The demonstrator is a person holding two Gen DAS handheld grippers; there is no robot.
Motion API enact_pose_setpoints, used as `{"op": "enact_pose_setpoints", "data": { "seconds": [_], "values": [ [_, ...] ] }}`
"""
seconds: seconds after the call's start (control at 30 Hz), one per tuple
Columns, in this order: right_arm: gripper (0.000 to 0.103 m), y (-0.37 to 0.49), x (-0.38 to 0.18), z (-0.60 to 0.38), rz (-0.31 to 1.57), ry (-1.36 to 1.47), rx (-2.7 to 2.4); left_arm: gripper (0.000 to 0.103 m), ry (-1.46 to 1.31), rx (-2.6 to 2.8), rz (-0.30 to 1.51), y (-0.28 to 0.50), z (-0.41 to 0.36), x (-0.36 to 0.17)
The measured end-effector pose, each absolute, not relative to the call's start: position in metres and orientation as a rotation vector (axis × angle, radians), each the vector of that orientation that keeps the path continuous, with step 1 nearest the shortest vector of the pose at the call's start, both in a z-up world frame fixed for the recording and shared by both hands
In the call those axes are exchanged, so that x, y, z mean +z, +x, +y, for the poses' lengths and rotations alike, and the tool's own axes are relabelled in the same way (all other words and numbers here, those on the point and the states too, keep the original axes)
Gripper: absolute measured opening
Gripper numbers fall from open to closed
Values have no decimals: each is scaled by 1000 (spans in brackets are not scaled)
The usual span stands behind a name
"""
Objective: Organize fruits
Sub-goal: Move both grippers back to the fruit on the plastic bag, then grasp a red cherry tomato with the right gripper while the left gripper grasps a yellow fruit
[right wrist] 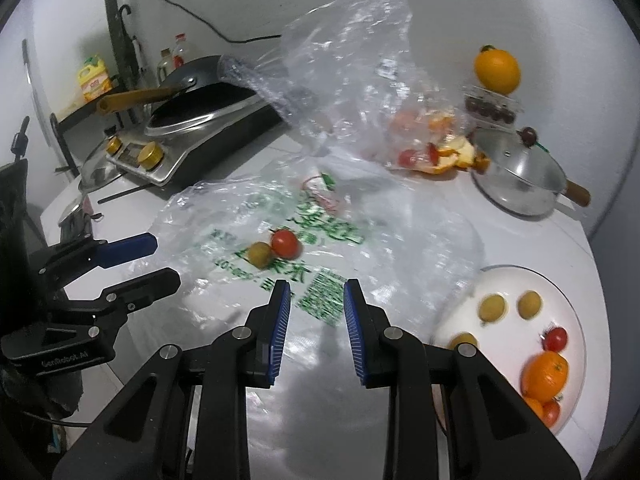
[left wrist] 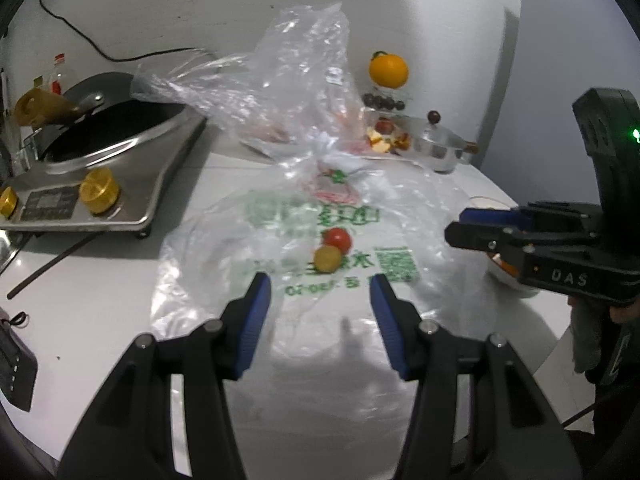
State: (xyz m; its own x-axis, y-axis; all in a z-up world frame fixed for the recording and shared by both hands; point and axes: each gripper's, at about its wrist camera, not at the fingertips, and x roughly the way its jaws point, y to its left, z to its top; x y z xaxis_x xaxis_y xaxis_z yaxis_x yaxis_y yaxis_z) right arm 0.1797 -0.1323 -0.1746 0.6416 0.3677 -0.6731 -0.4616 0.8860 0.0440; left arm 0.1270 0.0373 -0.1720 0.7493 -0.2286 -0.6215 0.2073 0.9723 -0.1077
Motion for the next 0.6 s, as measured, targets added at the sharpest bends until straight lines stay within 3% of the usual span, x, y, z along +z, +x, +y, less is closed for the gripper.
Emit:
{"op": "enact_pose_setpoints", "data": {
  "seconds": [0.6],
  "values": [
    [29,226,-197,-81,776,-137,520,53,-69,-191,667,140,80,-175]
  ]
}}
